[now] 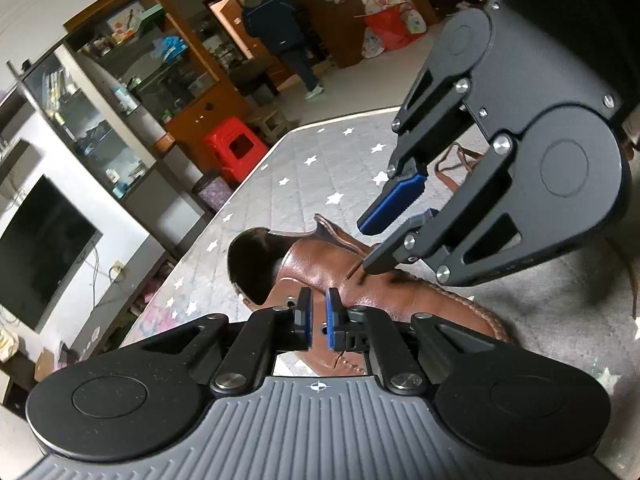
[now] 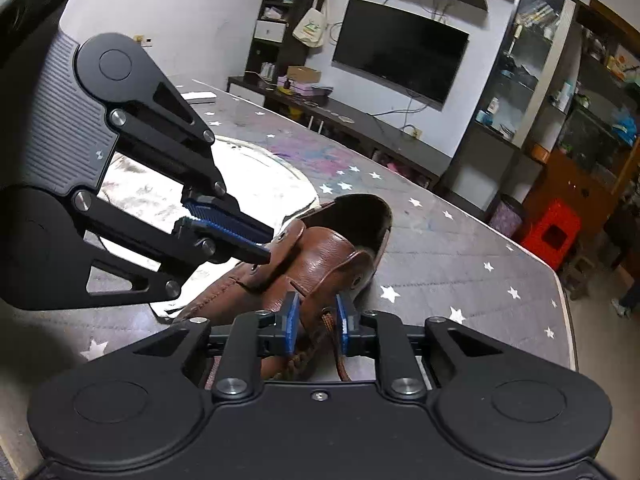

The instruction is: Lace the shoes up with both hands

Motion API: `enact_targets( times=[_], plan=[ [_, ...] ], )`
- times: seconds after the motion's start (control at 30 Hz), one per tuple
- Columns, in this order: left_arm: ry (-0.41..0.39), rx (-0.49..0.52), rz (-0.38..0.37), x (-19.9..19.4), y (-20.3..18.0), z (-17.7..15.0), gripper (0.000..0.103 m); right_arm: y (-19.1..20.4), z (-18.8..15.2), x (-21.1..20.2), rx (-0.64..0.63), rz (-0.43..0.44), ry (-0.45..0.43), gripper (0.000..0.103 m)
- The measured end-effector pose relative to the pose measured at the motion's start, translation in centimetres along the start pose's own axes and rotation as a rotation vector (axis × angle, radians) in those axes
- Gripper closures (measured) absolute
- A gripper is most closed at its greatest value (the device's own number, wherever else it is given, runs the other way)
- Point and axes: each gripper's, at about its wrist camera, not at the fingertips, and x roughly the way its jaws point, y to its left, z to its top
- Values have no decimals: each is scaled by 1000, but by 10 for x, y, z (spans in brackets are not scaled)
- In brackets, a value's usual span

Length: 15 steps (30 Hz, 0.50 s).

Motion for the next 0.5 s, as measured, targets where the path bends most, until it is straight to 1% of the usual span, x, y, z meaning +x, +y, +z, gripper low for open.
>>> enact_targets(
  times=[0.17, 0.2, 0.27, 0.33, 0.5],
  plan=[
    [-19, 92, -34, 8, -6, 4, 91, -12, 0, 0, 82, 31, 22, 83],
    [-20, 97, -35, 10, -4, 4, 91, -14, 0, 0, 102, 39, 27, 83],
    [-20, 148, -39, 17, -6, 6, 90, -20, 0, -1, 150, 60, 35, 83],
    [-15, 166, -42, 22, -3, 5, 90, -25, 0, -1, 180, 74, 41, 83],
    [-7, 238, -74, 28, -4, 3, 90, -27, 1, -2, 181, 84, 42, 82]
  ],
)
